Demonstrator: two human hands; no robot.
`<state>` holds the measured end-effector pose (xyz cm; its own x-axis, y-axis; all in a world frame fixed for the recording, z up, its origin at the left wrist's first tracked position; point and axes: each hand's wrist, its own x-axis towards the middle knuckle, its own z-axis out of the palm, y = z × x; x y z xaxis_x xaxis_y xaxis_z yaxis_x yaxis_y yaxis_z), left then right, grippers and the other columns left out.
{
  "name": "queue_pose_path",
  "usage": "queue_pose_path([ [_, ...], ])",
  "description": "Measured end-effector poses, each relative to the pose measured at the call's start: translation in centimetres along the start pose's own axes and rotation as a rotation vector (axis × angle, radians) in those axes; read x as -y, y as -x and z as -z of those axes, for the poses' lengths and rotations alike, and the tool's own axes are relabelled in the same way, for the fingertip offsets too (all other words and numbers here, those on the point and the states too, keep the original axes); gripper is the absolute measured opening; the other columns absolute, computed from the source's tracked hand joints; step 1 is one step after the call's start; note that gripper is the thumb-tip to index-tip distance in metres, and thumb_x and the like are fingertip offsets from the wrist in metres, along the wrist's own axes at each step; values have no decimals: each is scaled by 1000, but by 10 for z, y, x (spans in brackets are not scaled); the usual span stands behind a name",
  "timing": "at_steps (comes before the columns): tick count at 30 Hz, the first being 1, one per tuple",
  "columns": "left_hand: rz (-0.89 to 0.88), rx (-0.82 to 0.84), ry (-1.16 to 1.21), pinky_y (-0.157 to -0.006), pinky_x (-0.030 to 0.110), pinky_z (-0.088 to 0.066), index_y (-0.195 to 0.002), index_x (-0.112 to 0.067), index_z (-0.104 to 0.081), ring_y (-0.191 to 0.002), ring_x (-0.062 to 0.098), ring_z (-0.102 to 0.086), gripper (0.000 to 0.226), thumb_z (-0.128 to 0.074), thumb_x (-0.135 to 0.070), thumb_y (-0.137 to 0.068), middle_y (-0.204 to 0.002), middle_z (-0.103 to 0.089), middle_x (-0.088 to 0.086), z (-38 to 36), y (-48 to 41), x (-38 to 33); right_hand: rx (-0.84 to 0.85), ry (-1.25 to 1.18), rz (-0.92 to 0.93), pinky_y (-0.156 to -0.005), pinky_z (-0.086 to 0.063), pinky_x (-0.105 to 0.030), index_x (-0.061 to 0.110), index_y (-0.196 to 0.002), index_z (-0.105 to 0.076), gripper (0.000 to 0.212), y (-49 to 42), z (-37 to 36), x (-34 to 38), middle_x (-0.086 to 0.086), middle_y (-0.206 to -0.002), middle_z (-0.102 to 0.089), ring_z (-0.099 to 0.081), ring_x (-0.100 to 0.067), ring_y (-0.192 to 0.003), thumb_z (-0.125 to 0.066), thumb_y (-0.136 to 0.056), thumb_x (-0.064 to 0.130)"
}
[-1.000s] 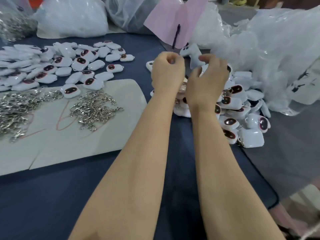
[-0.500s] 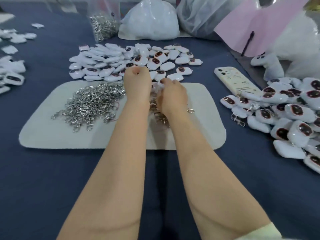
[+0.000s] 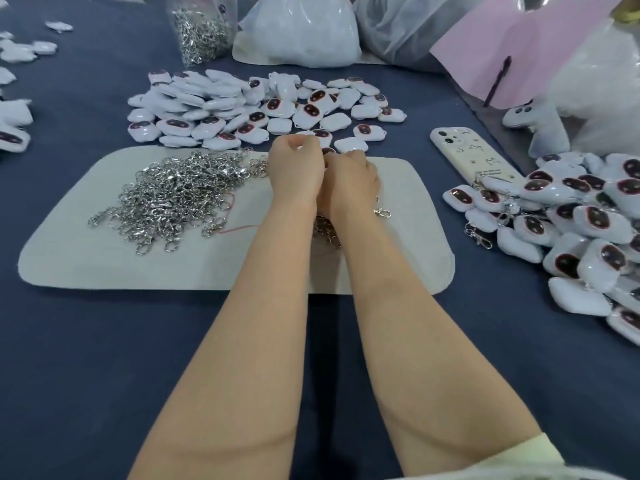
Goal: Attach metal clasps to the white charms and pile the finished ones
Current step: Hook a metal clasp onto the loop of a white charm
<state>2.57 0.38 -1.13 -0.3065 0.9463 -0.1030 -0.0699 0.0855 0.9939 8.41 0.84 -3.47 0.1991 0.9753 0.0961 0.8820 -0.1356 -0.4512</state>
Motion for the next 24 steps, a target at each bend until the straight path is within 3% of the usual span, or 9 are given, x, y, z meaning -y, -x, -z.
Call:
queue_pose_path([
  [3,4,-2,-7,-49,24,-33,-85,-6,-54,-48,7,-45,9,-46,-8,-87,-68,-46,0,-2,-2,0,-2,-74,-10,-105,-30,-39,31,-119,-53,32,4,4,1,-9,-128,-46,-42,-31,-120,-45,-89,22],
  [5,-13,8,-46,-71,31,-46,-105,-6,-59,-77,20,-58,21,-48,-11,-88,-94,-62,8,-2,-3,2,-36,-121,-6,-97,-33,-39,28,-118,-48,33,3,8,0,-7,-114,-56,-49,-30,-111,-44,-89,15],
  [7,-32,3,-95,-94,35,-46,-117,-9,-57,-107,24,-57,29,-48,-14,-90,-119,-60,9,-1,-2,2,-90,-169,-14,-90,-35,-38,21,-114,-44,28,4,13,-4,-1,-90,-56,-54,-28,-98,-43,-89,9],
  [9,-59,8,-130,-100,36,-44,-124,-9,-56,-112,22,-55,34,-48,-16,-91,-124,-59,8,1,0,0,-155,-305,-32,-87,-38,-37,15,-112,-44,19,5,18,-9,4,-80,-49,-54,-25,-91,-43,-93,12],
  [13,-92,35,-182,-94,40,-50,-120,-11,-58,-102,24,-64,43,-48,-44,-93,-113,-66,12,5,4,-3,-220,-627,88,-76,-39,-24,13,-117,-46,25,15,34,-17,2,-91,-64,-55,-16,-87,-48,-93,10],
  [16,-49,74,-46,-65,26,-55,-93,-13,-65,-62,13,-66,43,-51,-54,-89,-79,-72,2,13,13,-6,-150,-630,249,-87,-47,-26,15,-106,-56,17,24,40,-22,7,-98,-66,-61,-9,-95,-52,-91,8],
  [18,-29,103,34,-61,26,-54,-84,-14,-63,-62,16,-65,28,-58,-40,-91,-81,-72,6,15,18,-3,-87,-649,283,-89,-47,-25,18,-100,-59,21,30,43,-24,11,-98,-64,-61,-6,-98,-51,-87,3],
  [20,21,111,148,-59,25,-54,-95,-10,-58,-68,18,-66,10,-59,-19,-92,-97,-69,15,17,23,3,-61,-647,252,-88,-45,-17,19,-103,-60,27,34,42,-27,12,-102,-63,-59,-6,-101,-49,-85,1],
  [24,53,42,332,-64,20,-57,-110,-9,-48,-78,21,-68,24,-57,-1,-89,-118,-55,19,24,23,8,-50,-403,67,-96,-42,-28,20,-121,-57,33,34,29,-37,3,-121,-56,-53,-18,-113,-58,-88,22],
])
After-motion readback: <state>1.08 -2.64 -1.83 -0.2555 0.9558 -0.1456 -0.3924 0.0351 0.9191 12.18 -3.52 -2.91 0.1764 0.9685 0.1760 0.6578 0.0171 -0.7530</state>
